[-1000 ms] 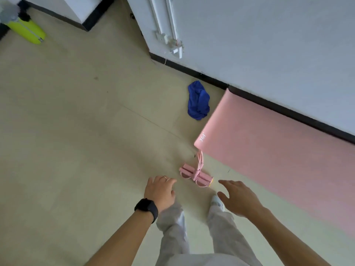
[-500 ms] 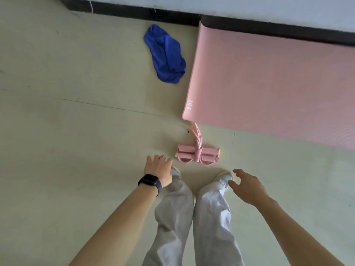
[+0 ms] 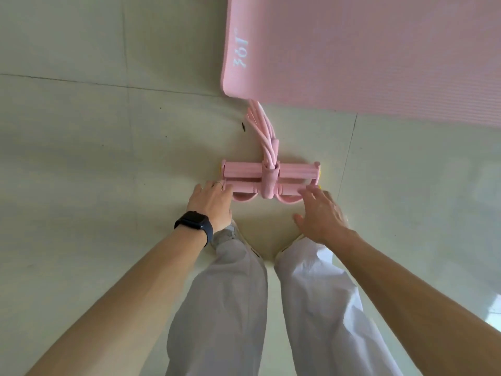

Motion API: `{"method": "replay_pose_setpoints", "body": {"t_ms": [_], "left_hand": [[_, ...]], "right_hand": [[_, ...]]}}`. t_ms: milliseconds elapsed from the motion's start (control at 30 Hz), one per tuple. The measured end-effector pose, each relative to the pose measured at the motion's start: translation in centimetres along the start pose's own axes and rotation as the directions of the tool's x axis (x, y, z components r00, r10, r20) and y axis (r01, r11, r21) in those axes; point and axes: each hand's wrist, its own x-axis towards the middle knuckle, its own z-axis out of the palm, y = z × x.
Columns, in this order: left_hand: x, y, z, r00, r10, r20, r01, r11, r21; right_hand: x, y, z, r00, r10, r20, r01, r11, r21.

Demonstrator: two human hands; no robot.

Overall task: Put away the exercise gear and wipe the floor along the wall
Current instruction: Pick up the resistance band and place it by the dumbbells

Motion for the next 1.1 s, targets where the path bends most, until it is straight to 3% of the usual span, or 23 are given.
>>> {"method": "replay_pose_setpoints", "body": {"t_ms": [100,200,333,467,533,600,667,767,867,967,1033,1100], "left_hand": [[3.0,1.1,2.1,0.992,0.018,-0.125,-0.018,1.0,-0.002],[5.0,1.3,3.6,0.97,0.074,-0.23,-0.057,0.995,0.079],[5.8,0.3,4.2,0.93,0.16,-0.33,-0.105,0.978,0.178],[3.2,0.7,0.9,0.95,0.195,-0.242,-0.159,0.974,0.161],[0.7,0.4,-1.2,0.96,0.169,-0.223,-0.132,0.976,0.173],[-2.2,-0.1,-3.5,0.968,0.135,-0.213,-0.101,0.981,0.164],[-5.1,-0.5,-5.7,0.968,0.139,-0.208,-0.122,0.988,0.089],[-9.8,-0.4,-9.7,0.968,0.074,-0.241,-0.112,0.982,-0.149],[-14.7,1.4,-14.8,0.953,-0.184,-0.242,0.024,0.839,-0.543],[-19.7,5.0,-21.3,0.909,-0.394,-0.135,0.089,0.5,-0.861],[-23.2,7.5,-25.6,0.892,-0.445,-0.083,0.085,0.344,-0.935],[-26.7,9.8,-29.9,0.9,-0.427,-0.092,0.057,0.324,-0.944]], "right_hand": [[4.3,0.0,1.2,0.982,-0.038,-0.183,0.042,0.999,0.017],[7.7,-0.3,1.4,0.973,-0.059,-0.222,0.05,0.998,-0.047],[9.8,-0.7,-0.3,0.988,-0.122,-0.096,0.099,0.97,-0.222],[8.1,-0.4,-1.6,0.99,-0.117,0.076,0.137,0.917,-0.375],[5.4,-0.3,-2.3,0.993,-0.084,0.078,0.098,0.975,-0.201],[1.8,0.0,-3.9,0.997,-0.022,0.073,0.015,0.995,0.095],[-2.1,0.6,-6.2,0.995,0.057,0.08,-0.082,0.926,0.369],[-8.1,1.4,-9.9,0.994,0.062,0.086,-0.099,0.838,0.537],[-14.4,2.5,-13.0,0.995,0.071,0.069,-0.099,0.764,0.637],[-21.6,3.2,-16.0,0.997,0.059,0.055,-0.081,0.75,0.656],[-26.9,3.2,-18.1,0.997,0.049,0.055,-0.072,0.788,0.611],[-32.4,3.2,-20.2,0.998,0.04,0.04,-0.056,0.795,0.604]]}}
